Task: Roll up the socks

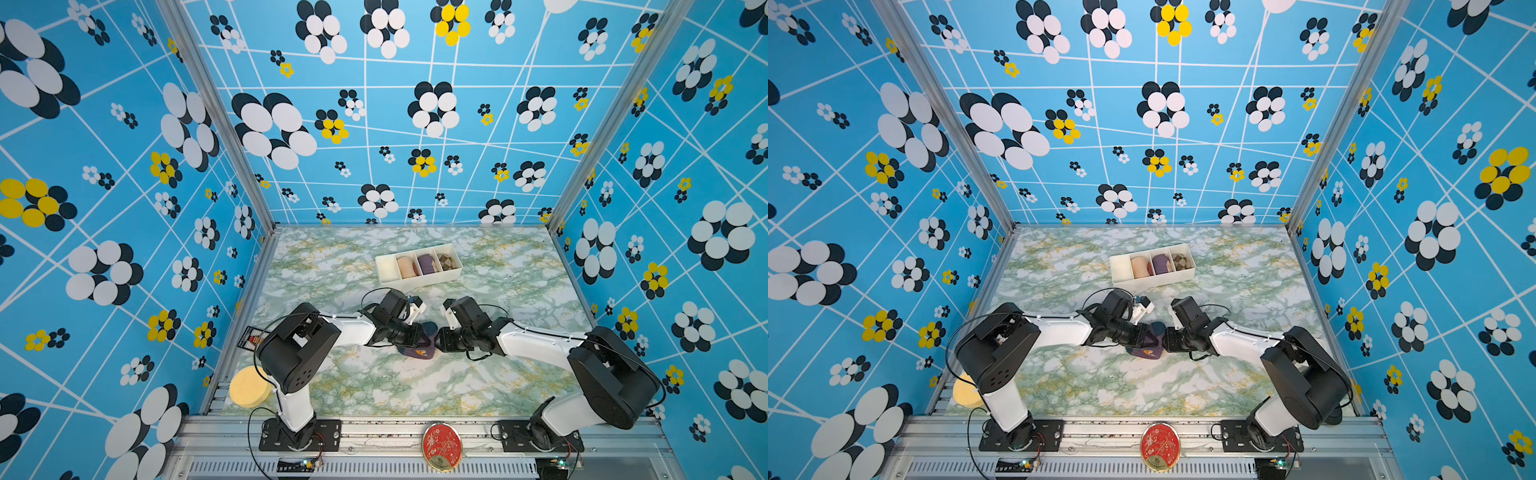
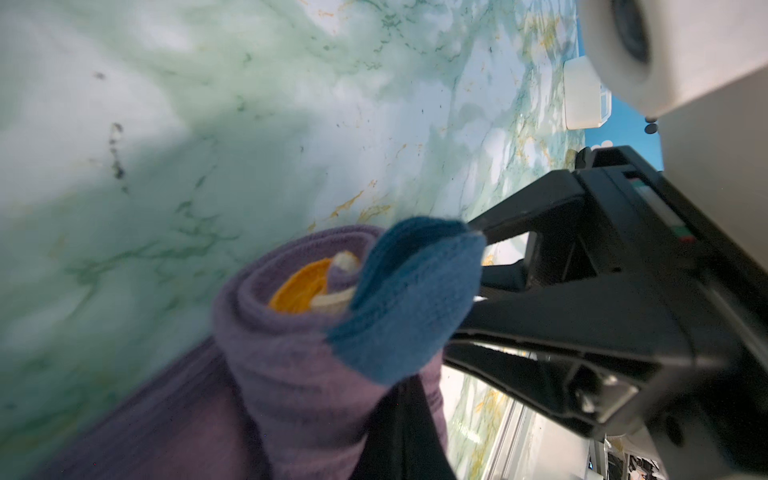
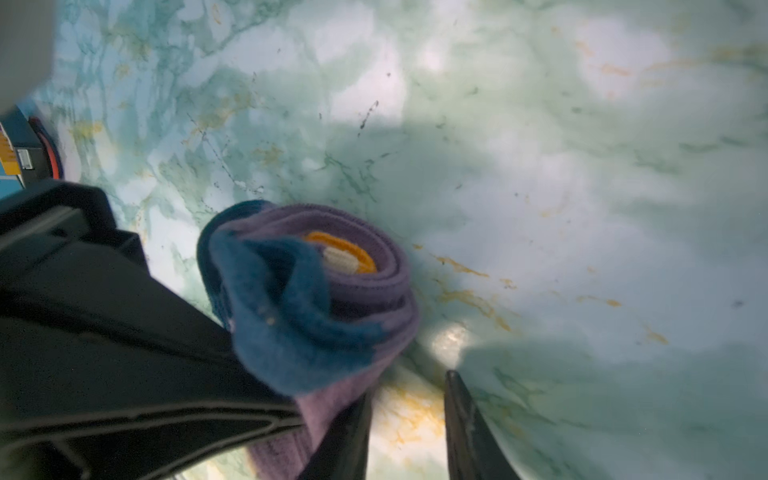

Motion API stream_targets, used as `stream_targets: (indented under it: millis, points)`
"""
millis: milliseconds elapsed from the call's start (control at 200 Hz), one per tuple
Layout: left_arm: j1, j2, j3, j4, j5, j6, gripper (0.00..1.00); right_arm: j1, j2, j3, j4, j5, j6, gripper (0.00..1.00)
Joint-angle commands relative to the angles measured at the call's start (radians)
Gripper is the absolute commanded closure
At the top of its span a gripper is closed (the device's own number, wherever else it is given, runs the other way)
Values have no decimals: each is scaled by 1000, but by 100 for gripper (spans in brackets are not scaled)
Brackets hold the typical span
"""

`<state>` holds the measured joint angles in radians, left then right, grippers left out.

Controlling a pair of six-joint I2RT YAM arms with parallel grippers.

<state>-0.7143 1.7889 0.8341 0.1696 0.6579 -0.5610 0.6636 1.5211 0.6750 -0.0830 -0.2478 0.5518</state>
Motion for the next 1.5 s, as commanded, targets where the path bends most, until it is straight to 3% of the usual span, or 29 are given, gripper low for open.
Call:
stream_targets:
  millis: [0, 570, 1015, 1494]
  points:
    - [-7, -17, 24, -52, -45, 44, 99, 21, -15, 34, -11, -67, -29, 68]
    - [14, -121, 13, -87, -63, 84, 91, 23, -19, 41, -32, -54, -33, 68]
    - [66, -189, -5, -223, -155, 167, 94, 27, -16, 54, -35, -54, -36, 68]
    - [76, -162, -24, -193, -125, 160, 95, 34, -1, 77, -37, -57, -36, 68]
